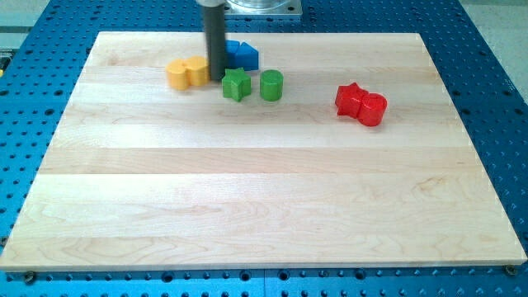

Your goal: Push the green star into the green circle

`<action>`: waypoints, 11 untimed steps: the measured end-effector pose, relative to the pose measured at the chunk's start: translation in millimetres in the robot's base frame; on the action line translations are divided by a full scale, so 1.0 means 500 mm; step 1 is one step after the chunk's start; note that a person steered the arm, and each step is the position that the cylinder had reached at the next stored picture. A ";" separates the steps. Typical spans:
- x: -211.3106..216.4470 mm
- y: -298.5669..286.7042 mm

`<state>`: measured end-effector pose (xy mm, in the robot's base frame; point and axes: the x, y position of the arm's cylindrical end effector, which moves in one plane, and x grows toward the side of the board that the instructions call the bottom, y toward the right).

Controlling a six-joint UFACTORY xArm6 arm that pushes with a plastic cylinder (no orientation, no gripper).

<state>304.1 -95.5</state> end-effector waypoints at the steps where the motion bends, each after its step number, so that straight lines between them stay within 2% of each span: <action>1: 0.001 -0.077; 2: 0.064 -0.096; 3: 0.072 -0.024; 4: 0.066 0.100; 5: 0.078 -0.007; 11: 0.080 -0.005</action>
